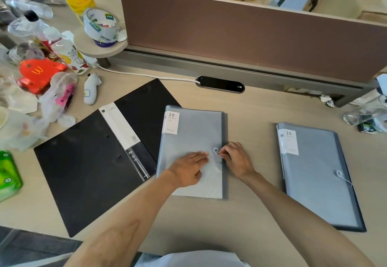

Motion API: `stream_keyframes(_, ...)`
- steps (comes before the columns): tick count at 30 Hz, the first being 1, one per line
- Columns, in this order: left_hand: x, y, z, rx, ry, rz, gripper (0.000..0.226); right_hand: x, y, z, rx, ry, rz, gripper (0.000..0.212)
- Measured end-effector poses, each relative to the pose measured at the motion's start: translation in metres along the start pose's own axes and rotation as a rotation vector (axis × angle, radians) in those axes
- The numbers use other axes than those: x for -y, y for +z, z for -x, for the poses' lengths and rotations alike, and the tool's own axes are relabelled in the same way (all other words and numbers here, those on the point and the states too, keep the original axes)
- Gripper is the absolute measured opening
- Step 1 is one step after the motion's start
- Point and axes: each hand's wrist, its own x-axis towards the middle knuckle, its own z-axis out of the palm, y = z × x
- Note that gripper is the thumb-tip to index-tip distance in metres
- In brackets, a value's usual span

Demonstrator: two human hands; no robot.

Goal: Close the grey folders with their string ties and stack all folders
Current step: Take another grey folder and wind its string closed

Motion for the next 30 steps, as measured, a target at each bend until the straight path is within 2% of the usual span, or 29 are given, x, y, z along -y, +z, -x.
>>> stream_keyframes(4, 0.001, -0.001, 0.001, 0.02, -0.006, 0.015, 0.056, 0.002, -0.002, -0.005, 0.003, 0.014, 0.045, 0.008)
stream_keyframes(10, 0.007, -0.006, -0.005, 0.046, -0.023, 0.11, 0.05, 0.006, -0.008, -0.006, 0.014, 0.063, -0.01, 0.015)
stream_keyframes(15, 0.005, -0.012, -0.001, -0.089, -0.096, 0.238, 0.047, 0.006, -0.013, -0.002, 0.067, 0.109, -0.02, 0.018)
stream_keyframes(19, 0.017, -0.014, 0.012, -0.28, -0.25, 0.279, 0.044, 0.01, -0.014, 0.005, 0.062, 0.159, -0.051, 0.028)
stream_keyframes(22, 0.032, -0.014, 0.024, -0.368, -0.43, 0.273, 0.047, 0.015, -0.011, 0.011, 0.039, 0.205, -0.09, 0.032)
stream_keyframes(24, 0.039, -0.013, 0.03, -0.375, -0.52, 0.348, 0.051, 0.018, -0.008, 0.014, 0.027, 0.229, -0.112, 0.034)
stream_keyframes(27, 0.038, -0.017, 0.033, -0.331, -0.689, 0.624, 0.062, 0.028, -0.004, 0.017, -0.022, 0.336, -0.169, 0.041)
stream_keyframes(30, 0.036, -0.018, 0.031, -0.339, -0.675, 0.728, 0.07, 0.038, 0.003, 0.02, -0.049, 0.394, -0.188, 0.052)
